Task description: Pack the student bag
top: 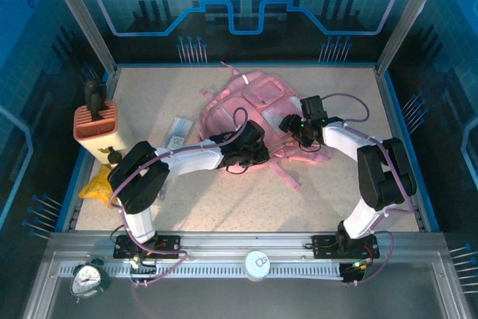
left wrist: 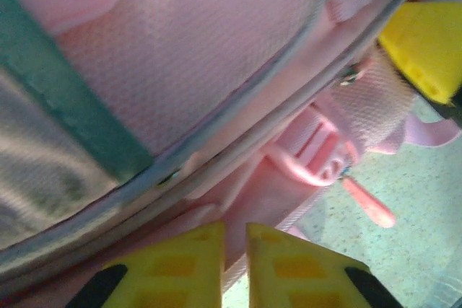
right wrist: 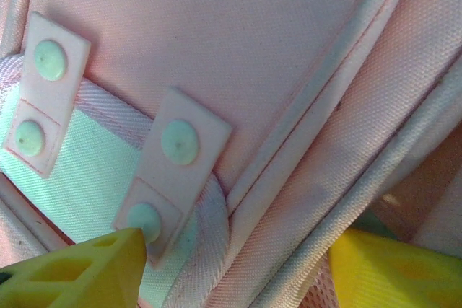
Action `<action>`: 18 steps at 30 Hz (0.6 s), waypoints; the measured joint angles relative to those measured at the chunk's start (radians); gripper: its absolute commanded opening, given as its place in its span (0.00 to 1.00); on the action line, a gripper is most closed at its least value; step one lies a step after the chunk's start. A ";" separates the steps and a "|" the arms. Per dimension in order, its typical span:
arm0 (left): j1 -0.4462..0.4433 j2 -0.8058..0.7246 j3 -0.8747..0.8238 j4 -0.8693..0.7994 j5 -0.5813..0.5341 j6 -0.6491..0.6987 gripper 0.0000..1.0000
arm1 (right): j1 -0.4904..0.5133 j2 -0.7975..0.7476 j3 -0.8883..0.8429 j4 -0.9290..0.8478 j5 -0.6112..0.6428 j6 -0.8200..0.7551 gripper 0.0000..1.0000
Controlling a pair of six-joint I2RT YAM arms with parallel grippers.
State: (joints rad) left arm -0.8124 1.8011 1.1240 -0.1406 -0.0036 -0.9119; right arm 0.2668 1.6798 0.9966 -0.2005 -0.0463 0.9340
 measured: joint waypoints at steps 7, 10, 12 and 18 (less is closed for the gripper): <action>-0.010 0.000 -0.074 0.034 0.000 -0.006 0.00 | -0.009 -0.041 -0.062 0.050 -0.019 0.026 0.52; -0.010 0.000 -0.096 0.064 0.000 -0.010 0.00 | -0.013 -0.040 -0.064 0.053 -0.032 0.034 0.47; -0.010 0.002 -0.097 0.066 0.000 -0.013 0.00 | -0.016 -0.037 -0.066 0.063 -0.040 0.041 0.44; -0.010 0.004 -0.097 0.064 -0.001 -0.013 0.00 | -0.028 -0.032 -0.071 0.090 -0.063 0.058 0.26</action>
State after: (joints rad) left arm -0.8223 1.8050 1.0275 -0.0765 -0.0048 -0.9245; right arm 0.2386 1.6478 0.9257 -0.1101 -0.1093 0.9920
